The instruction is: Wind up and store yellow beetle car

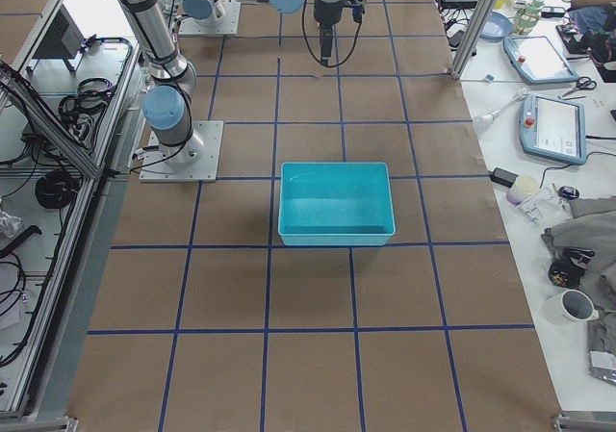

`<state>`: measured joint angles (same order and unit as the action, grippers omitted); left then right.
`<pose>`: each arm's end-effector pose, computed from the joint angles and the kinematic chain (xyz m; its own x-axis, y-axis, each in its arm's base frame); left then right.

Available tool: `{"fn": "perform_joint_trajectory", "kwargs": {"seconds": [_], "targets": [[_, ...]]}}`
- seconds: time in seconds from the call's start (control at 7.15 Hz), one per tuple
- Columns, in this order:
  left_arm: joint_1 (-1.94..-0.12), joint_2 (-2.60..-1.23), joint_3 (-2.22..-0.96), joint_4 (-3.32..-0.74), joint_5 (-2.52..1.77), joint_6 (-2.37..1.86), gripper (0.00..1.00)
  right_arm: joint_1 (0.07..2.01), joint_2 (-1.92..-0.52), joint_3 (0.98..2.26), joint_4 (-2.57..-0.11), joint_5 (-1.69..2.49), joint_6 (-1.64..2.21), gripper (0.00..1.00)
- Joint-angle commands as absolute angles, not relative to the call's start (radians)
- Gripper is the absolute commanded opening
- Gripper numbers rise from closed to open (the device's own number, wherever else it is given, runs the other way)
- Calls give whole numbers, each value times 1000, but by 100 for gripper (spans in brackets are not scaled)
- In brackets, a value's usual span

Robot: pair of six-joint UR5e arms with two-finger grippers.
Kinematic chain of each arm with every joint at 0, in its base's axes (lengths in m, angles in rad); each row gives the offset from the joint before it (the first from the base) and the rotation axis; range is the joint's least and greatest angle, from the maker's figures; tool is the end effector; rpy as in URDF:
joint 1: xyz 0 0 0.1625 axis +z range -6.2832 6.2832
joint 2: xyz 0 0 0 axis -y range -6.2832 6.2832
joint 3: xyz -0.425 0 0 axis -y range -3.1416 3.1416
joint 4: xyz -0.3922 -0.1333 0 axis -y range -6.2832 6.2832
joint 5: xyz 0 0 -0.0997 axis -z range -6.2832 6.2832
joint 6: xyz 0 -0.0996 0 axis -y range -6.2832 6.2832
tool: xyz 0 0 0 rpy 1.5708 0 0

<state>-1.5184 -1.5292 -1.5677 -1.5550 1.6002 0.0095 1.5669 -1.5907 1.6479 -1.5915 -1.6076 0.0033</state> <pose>-0.1051 -0.4858 0.5113 -0.9986 -0.0447 -0.0299 -0.0428 0.9973 -0.0602 0.1278 -0.4796 0.4619 -0.9993 0.0058 0.0369 0.0072 0.9993 0.0364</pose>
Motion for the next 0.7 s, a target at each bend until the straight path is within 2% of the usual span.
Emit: {"fn": "perform_joint_trajectory", "kwargs": {"seconds": [0.0, 0.56], "targets": [[-1517, -1528, -1568, -1554, 1605, 14, 100, 1566, -1591, 1647, -1589, -1608, 5, 100], [-1519, -1526, -1569, -1557, 1611, 14, 100, 1568, -1591, 1647, -1592, -1608, 5, 100]]}}
